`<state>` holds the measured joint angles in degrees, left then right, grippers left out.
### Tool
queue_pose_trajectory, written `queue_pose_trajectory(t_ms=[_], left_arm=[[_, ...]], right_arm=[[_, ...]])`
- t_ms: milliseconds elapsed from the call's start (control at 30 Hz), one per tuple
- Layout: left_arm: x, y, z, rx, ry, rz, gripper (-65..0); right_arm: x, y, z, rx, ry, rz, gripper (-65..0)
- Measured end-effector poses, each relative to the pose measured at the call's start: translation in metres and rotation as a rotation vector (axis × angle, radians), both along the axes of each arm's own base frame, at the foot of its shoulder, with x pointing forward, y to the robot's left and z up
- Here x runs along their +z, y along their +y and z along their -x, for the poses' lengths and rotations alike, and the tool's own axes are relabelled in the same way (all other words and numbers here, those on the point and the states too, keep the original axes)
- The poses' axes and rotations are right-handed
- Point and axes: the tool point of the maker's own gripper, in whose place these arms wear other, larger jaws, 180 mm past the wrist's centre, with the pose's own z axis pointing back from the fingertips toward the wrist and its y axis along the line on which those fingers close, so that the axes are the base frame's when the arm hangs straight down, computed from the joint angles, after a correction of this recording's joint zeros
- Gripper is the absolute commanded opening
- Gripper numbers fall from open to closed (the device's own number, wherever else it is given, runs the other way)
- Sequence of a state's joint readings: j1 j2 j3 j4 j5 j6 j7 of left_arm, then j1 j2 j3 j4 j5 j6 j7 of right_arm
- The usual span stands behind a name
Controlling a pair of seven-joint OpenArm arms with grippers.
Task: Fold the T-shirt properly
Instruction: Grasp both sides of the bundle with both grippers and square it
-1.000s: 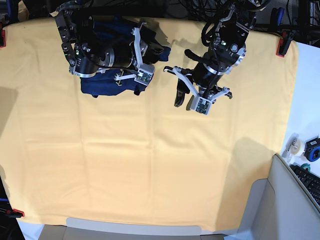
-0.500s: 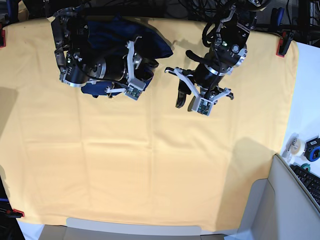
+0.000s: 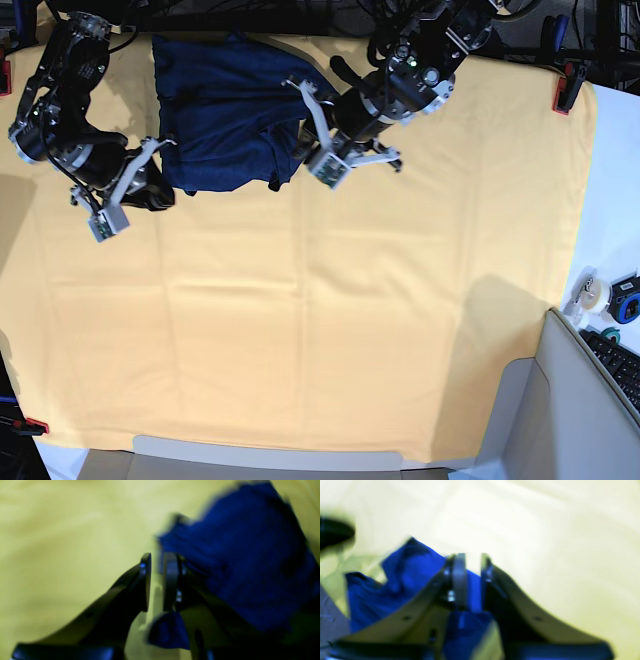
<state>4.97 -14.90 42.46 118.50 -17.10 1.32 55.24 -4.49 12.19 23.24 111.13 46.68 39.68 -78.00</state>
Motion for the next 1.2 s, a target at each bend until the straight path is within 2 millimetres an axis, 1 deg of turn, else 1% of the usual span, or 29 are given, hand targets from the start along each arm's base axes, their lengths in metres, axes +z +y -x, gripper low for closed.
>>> queue_pose_trajectory(t_ms=[67, 167, 267, 367, 433, 533, 567, 633, 700, 833, 967, 1033, 1133, 1200], left_arm=[[0.014, -0.024, -0.001, -0.096, -0.055, -0.006, -58.2], [0.020, -0.044, 0.006, -0.150, -0.049, -0.006, -58.2], [0.009, -0.057, 0.022, -0.187, 0.024, -0.003, -58.2], [0.005, -0.066, 0.015, -0.173, 0.030, 0.005, -58.2], [-0.007, -0.068, 0.011, -0.153, 0.055, -0.008, -58.2], [-0.034, -0.064, 0.015, -0.145, 0.117, -0.063, -58.2], [-0.040, -0.062, 0.016, -0.141, 0.133, -0.073, -58.2], [-0.048, -0.061, 0.017, -0.138, 0.152, -0.087, -58.2], [-0.050, -0.056, 0.013, -0.086, 0.169, -0.085, -58.2], [-0.046, -0.034, -0.009, 0.057, 0.180, -0.063, -58.2], [-0.026, -0.016, -0.030, 0.132, 0.134, -0.030, -58.2], [-0.021, -0.009, -0.037, 0.164, 0.122, -0.015, -58.2], [-0.020, 0.004, -0.047, 0.216, 0.122, -0.012, -58.2], [-0.023, 0.014, -0.049, 0.251, 0.131, -0.013, -58.2]], right_arm=[[-0.008, -0.018, 0.007, -0.056, 0.027, 0.036, -65.0], [-0.018, -0.033, 0.017, -0.117, 0.063, 0.069, -65.0], [-0.026, -0.041, 0.026, -0.135, 0.096, 0.096, -65.0], [-0.030, -0.041, 0.031, -0.134, 0.111, 0.095, -65.0], [-0.031, -0.041, 0.033, -0.134, 0.117, 0.095, -65.0], [-0.034, -0.036, 0.036, -0.137, 0.126, 0.079, -65.0], [-0.036, -0.034, 0.038, -0.138, 0.132, 0.074, -65.0], [-0.038, -0.030, 0.039, -0.135, 0.135, 0.062, -65.0], [-0.037, -0.029, 0.038, -0.133, 0.132, 0.060, -65.0], [-0.038, -0.030, 0.038, -0.133, 0.135, 0.065, -65.0], [-0.037, -0.030, 0.038, -0.132, 0.133, 0.062, -65.0], [-0.038, -0.030, 0.038, -0.133, 0.135, 0.065, -65.0], [-0.037, -0.030, 0.038, -0.133, 0.133, 0.062, -65.0], [-0.038, -0.030, 0.038, -0.134, 0.135, 0.065, -65.0]])
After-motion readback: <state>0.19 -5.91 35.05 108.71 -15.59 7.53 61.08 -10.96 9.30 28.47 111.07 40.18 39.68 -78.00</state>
